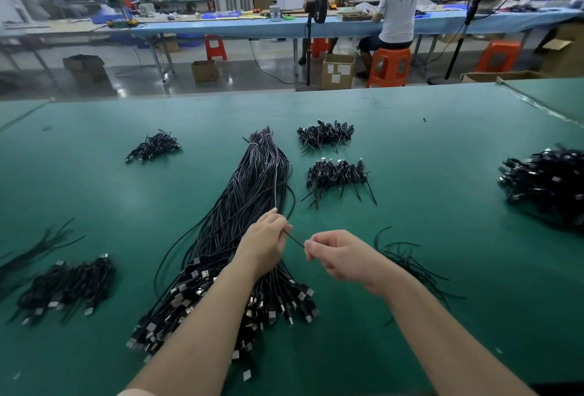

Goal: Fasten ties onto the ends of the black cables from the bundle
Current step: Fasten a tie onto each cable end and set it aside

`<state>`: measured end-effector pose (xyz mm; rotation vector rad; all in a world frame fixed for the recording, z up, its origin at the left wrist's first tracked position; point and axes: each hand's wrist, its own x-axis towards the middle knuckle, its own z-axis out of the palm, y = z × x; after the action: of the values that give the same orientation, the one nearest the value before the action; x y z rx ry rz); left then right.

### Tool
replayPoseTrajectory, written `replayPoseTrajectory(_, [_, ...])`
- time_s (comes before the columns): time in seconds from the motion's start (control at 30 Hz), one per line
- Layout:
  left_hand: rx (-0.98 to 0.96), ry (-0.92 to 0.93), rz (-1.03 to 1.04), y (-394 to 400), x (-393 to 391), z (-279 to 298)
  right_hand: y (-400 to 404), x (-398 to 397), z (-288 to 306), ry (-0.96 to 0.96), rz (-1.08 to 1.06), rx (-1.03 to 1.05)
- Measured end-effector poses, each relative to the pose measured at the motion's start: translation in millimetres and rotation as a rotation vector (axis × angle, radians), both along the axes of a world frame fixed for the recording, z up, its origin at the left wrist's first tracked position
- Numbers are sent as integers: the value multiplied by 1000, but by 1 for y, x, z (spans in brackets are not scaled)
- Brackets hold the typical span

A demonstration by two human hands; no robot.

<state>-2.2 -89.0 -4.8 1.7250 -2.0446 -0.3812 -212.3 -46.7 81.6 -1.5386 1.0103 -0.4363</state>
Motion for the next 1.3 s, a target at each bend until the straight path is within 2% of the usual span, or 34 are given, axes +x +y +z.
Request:
replayPoseTrajectory(0.13, [108,20,51,6,16,-11,1,-21,25,-114,90,38])
replayPoseTrajectory(0.23, [181,15,84,13,24,-17,-11,-38,38,-239,-55,52])
replayPoseTrajectory(0.3, [198,3,97,15,25,-15,-24,-50,43,-389,-174,100])
replayPoseTrajectory(0.4, [138,-34,129,16,28,-8,-41,-65,52,-665,-309,230])
replayPoseTrajectory(0.47, [120,-37,165,18,32,-2,-49,-76,58,-740,-369,265])
replayPoseTrajectory(0.53, [136,-90,186,19,35,1,-53,-84,63,-671,-385,204])
replayPoseTrajectory(0.67, [320,-396,114,18,32,18,-53,-80,70,-260,-330,-4])
replayPoseTrajectory(0.7, [318,-404,112,17,26,26,-52,-76,71,-190,-298,-14])
replayPoseTrajectory(0.73, [246,-343,119,17,19,34,-51,-70,71,-145,-269,-6])
replayPoseTrajectory(0.87, [-197,147,161,21,-18,81,-47,-44,66,48,-231,-18])
replayPoseTrajectory(0.93, [-325,218,133,25,-37,100,-47,-33,60,112,-238,-96])
replayPoseTrajectory(1.0, [-373,195,80,28,-53,113,-47,-25,56,168,-243,-190])
replayPoseTrajectory(1.07, [-282,238,-1,29,-64,118,-45,-19,55,216,-244,-255])
replayPoseTrajectory(1.17, [-69,348,-108,28,-72,116,-45,-14,54,143,-270,-226])
replayPoseTrajectory(1.3, [-32,305,-54,26,-73,108,-47,-13,54,73,-380,-223])
